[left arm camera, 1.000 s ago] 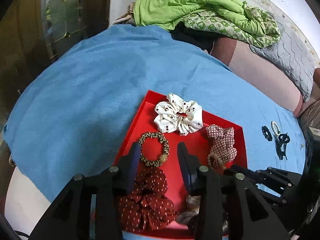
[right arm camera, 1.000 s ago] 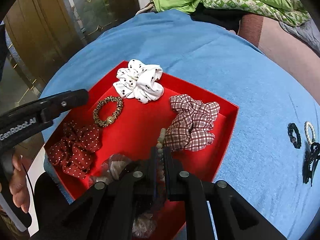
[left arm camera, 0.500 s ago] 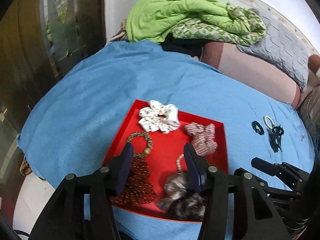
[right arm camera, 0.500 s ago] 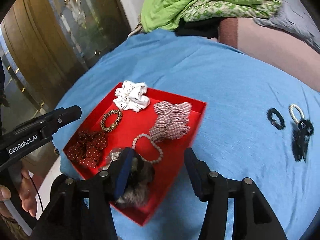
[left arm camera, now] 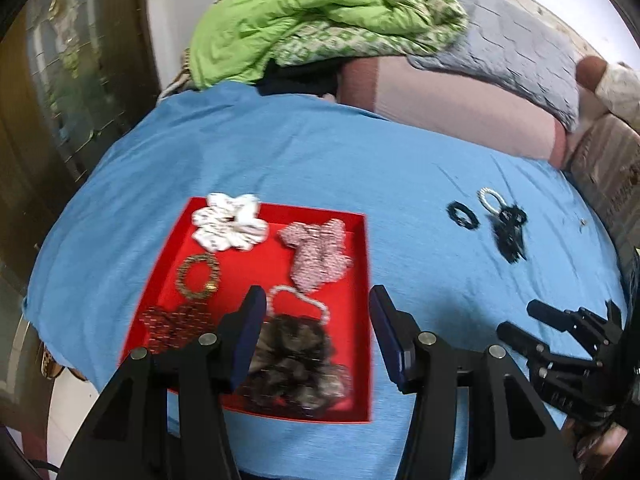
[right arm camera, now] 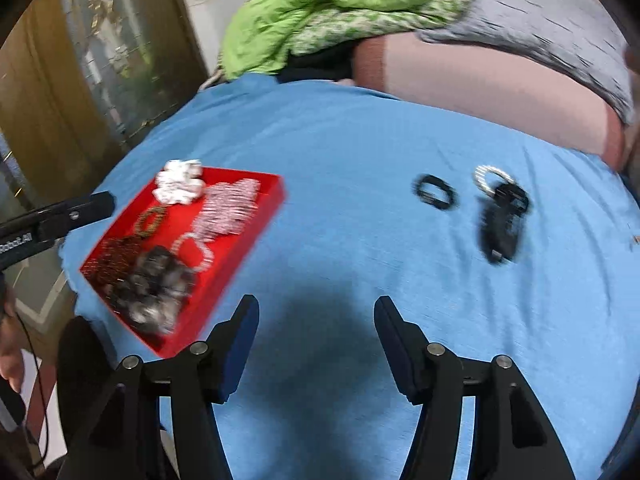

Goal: Organize jewelry
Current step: 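Move both grippers back to the black claw clip and black hair ties, then grasp the black claw clip with the right gripper while the left grasps a black hair tie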

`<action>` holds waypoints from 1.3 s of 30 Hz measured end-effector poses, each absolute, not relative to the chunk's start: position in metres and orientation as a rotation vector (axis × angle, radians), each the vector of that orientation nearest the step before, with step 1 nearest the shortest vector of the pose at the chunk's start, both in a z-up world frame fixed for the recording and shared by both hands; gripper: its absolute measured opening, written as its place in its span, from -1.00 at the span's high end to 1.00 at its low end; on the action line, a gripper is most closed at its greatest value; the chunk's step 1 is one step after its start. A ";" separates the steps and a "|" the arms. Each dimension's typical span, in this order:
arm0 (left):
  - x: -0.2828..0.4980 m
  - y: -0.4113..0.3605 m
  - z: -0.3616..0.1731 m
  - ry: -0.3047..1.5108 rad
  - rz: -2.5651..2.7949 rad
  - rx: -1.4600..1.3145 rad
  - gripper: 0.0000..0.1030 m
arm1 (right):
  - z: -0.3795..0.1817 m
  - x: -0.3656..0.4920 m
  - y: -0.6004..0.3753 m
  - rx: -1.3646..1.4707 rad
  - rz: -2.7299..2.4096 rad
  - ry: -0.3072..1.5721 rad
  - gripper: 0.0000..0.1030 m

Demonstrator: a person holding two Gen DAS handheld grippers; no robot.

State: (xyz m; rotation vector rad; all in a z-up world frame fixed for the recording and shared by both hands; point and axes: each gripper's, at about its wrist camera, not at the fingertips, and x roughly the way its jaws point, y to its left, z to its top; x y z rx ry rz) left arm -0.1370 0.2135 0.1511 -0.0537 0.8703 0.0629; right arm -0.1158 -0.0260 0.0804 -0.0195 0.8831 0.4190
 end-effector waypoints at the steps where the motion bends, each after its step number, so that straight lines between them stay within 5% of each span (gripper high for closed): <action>1: -0.137 0.210 0.150 0.874 0.055 -0.051 -0.01 | 0.078 -0.114 -0.035 -0.010 0.403 0.887 -0.26; 25: 0.028 0.064 0.082 1.019 -0.161 -0.037 -0.02 | 0.041 -0.026 -0.180 0.316 0.213 0.905 -0.26; 31: 0.087 0.048 0.051 1.040 -0.152 -0.013 -0.02 | 0.036 0.009 -0.178 0.360 0.224 0.895 -0.51; 39: 0.126 0.035 0.018 1.067 -0.157 0.059 -0.02 | 0.015 0.044 -0.161 0.340 0.250 0.952 -0.52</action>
